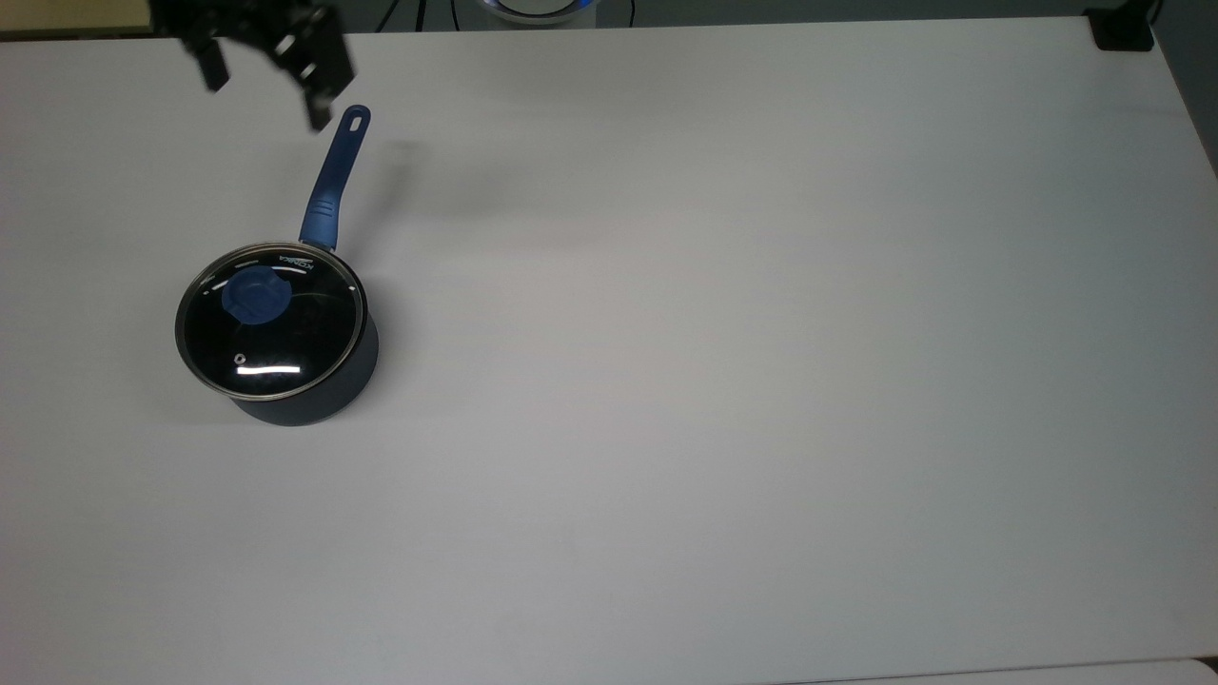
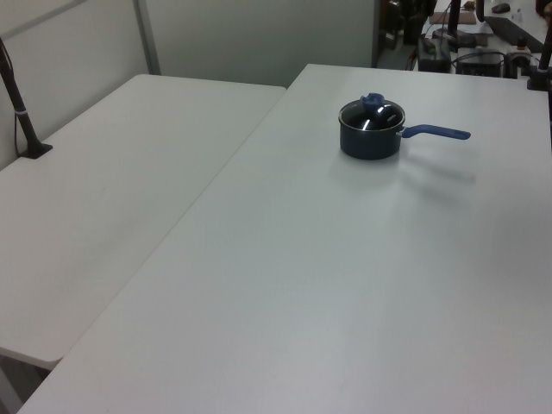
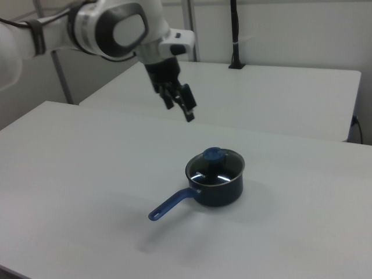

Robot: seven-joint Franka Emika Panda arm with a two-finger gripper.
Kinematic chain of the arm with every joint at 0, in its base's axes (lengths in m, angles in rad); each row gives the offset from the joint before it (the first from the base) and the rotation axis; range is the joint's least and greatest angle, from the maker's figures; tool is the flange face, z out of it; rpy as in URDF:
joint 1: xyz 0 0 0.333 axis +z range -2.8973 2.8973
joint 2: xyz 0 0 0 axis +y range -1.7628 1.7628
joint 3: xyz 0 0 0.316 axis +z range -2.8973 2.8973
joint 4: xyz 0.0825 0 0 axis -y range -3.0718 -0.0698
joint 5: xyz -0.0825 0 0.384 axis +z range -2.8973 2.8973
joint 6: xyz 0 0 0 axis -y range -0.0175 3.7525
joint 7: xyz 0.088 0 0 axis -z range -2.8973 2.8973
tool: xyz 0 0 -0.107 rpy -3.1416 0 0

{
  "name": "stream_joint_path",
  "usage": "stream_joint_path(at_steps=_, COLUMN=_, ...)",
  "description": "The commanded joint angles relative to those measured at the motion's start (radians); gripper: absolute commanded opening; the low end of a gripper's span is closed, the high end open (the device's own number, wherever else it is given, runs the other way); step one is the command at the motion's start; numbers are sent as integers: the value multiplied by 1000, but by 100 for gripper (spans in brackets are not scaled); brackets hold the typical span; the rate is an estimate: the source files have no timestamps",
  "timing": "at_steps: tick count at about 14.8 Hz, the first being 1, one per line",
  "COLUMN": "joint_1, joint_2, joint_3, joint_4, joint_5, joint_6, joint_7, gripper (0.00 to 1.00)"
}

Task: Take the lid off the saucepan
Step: 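Move the gripper over the saucepan and lower it toward the blue lid knob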

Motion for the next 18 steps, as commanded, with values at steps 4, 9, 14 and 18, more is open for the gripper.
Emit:
stream_joint_path(at_steps=4, joint_1=-38, joint_2=115, joint_3=-26, joint_4=17, joint_5=-1, joint_6=185, joint_7=123, gripper=100)
stream_joint_path(at_steps=9, joint_1=-37, joint_2=204, joint_3=-30, joint_4=16, joint_5=1, joint_6=216, joint_7=64, gripper=100)
stream_joint_path(at_steps=14, joint_1=-32, joint_2=244, joint_3=-24, joint_4=17, joint_5=25, joint_6=221, joint_7=44, gripper=100)
stream_joint_path(at_steps=18, joint_1=-34, joint_2=259, joint_3=-24, joint_4=19, joint_5=126, joint_6=291, joint_7=56, gripper=100)
